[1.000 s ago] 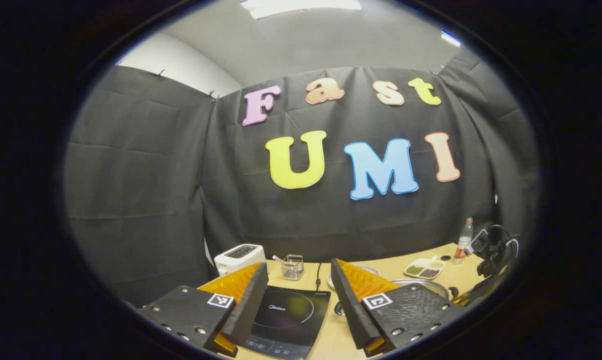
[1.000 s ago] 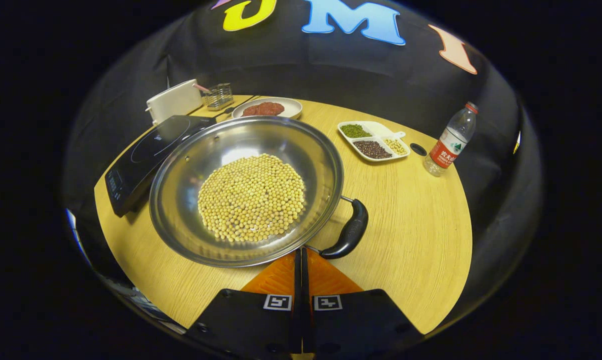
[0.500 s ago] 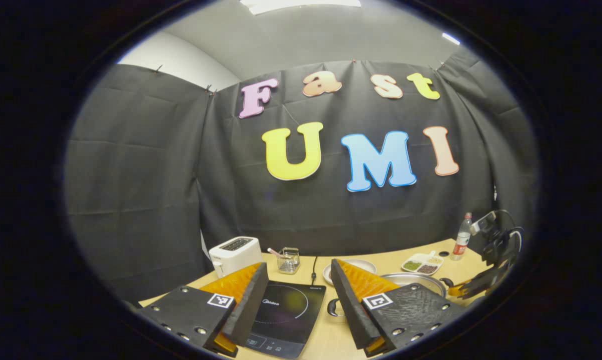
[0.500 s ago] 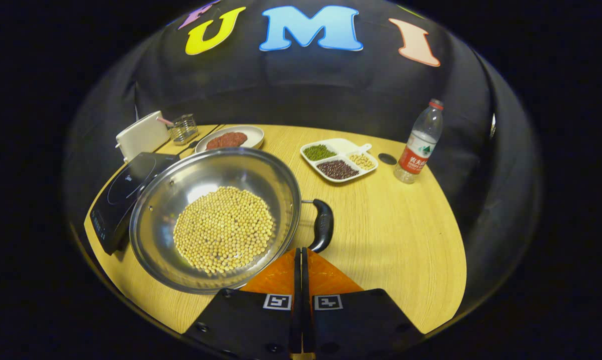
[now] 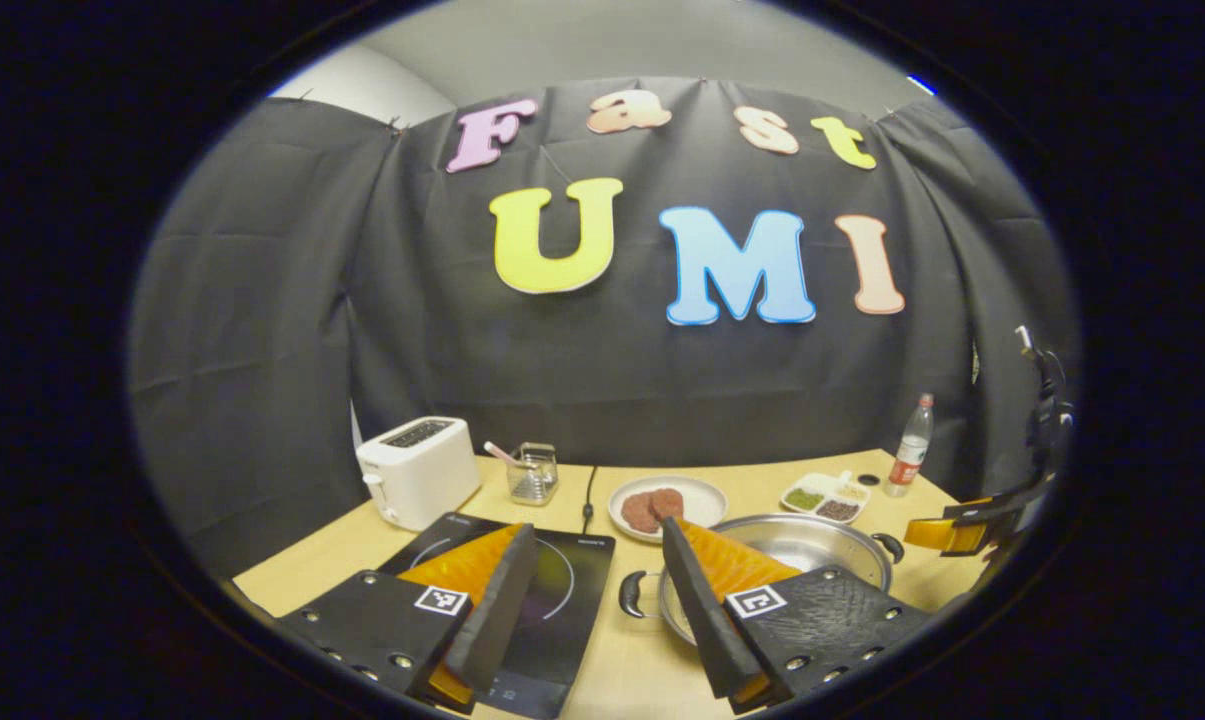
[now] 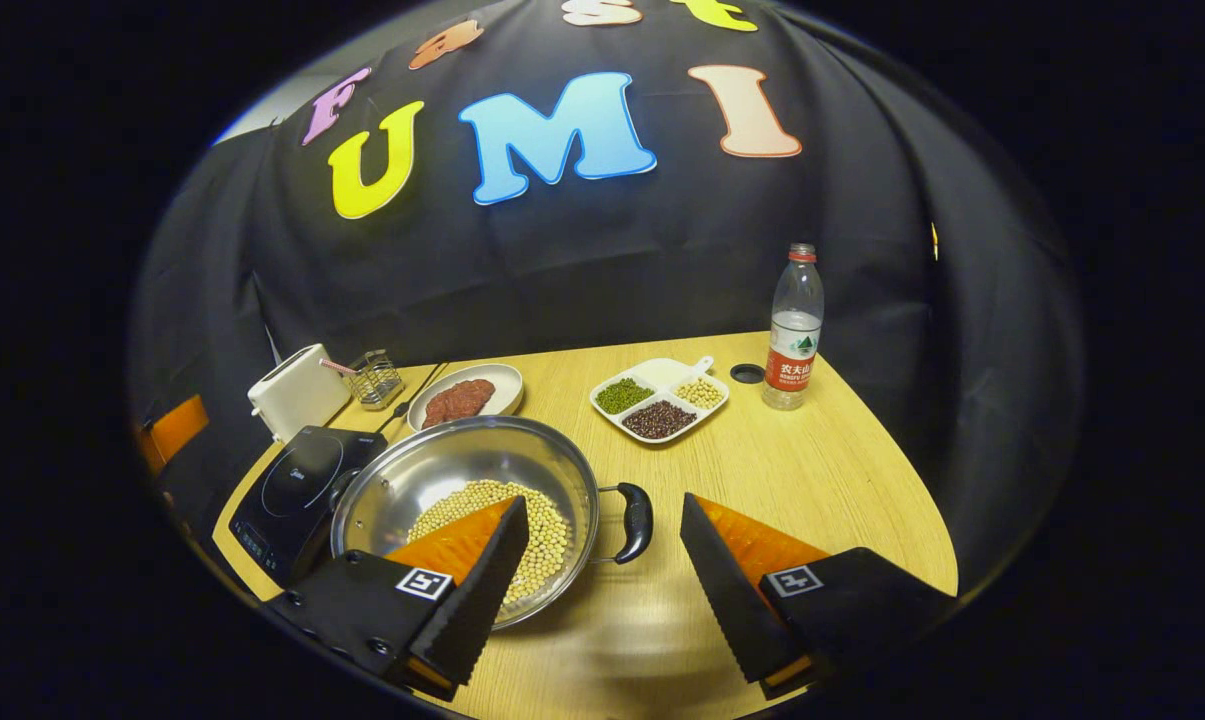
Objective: First push the handle of the pot to place it horizontally, then grasp the pot with both hands and set it on the induction cooktop.
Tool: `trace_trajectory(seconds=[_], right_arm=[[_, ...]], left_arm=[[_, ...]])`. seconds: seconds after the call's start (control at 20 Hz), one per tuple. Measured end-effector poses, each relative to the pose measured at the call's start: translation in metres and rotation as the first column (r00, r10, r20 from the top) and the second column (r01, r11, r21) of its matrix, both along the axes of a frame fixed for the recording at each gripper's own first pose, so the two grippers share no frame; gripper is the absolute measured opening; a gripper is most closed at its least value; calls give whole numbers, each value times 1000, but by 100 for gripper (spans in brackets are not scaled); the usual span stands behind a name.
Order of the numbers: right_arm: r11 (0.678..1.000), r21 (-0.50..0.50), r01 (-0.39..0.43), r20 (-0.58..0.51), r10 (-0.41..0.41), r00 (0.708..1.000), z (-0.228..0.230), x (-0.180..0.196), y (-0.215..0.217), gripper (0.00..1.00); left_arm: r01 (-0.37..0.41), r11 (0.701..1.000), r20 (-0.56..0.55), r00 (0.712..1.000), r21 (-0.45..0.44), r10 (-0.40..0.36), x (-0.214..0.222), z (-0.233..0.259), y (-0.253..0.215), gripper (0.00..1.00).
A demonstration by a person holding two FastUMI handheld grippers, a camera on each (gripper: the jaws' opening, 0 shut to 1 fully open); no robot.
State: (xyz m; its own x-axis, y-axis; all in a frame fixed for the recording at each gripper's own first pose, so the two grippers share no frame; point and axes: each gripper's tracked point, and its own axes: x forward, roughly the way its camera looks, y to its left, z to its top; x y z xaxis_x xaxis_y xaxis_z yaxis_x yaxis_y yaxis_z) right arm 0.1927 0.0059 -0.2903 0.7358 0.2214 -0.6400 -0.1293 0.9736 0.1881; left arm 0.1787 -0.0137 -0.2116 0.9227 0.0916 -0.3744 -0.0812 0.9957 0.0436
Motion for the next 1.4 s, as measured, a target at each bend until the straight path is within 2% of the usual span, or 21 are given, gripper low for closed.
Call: trace_trajectory(seconds=[0.15, 0.2, 0.3, 0.35, 0.4, 0.6, 0.65, 0.7, 0.95, 1.0, 1.1, 1.2, 1.25, 1.3, 1.35, 1.4], right_arm=[[1000, -22, -21, -14, 21, 1000, -11, 3, 2, 93], [999, -27, -28, -16, 27, 999, -14, 4, 2, 98], [999, -34, -38, -21, 38, 999, -20, 7, 6, 98], [999, -35, -42, -24, 42, 999, -24, 9, 8, 98], [998, -34, -47, -29, 46, 999, -27, 11, 10, 98], [998, -25, -65, -45, 63, 997, -43, 20, 19, 98], [998, -21, -67, -51, 66, 997, -46, 21, 22, 98], [998, -18, -68, -57, 67, 996, -49, 23, 24, 98], [998, -39, -55, -43, 53, 998, -58, 36, 21, 98], [998, -45, -54, -58, 52, 997, -63, 36, 19, 98], [997, -55, -55, -102, 49, 994, -76, 32, 17, 98], [996, -62, -59, -114, 52, 992, -81, 33, 16, 98], [996, -59, -60, -114, 53, 992, -83, 34, 17, 97], [997, -59, -59, -114, 52, 992, -84, 35, 17, 97], [997, -58, -59, -118, 51, 992, -86, 36, 17, 89], [996, -60, -59, -126, 51, 991, -89, 36, 17, 94]], left_arm=[[18, 998, -79, 997, -57, -23, 15, -37, -5, 78], [17, 997, -101, 995, -71, -24, 19, -49, -5, 75], [13, 996, -143, 989, -92, -26, 27, -73, -5, 82], [16, 995, -160, 987, -100, -32, 31, -83, -7, 75], [19, 995, -177, 984, -100, -37, 35, -93, -7, 78], [34, 995, -246, 968, -93, -56, 48, -130, -15, 78], [38, 994, -263, 963, -98, -63, 49, -137, -17, 75], [43, 994, -281, 957, -100, -70, 48, -145, -20, 78], [38, 993, -355, 932, -113, -76, 50, -177, -31, 79], [37, 993, -367, 927, -109, -75, 51, -183, -31, 75], [37, 994, -380, 922, -104, -74, 53, -191, -31, 79], [32, 995, -390, 918, -100, -69, 55, -197, -30, 76], [29, 995, -394, 917, -98, -65, 56, -200, -30, 79], [26, 995, -397, 916, -98, -63, 57, -202, -30, 76], [24, 995, -402, 914, -94, -60, 59, -204, -30, 79], [23, 996, -406, 912, -91, -59, 58, -206, -29, 79]])
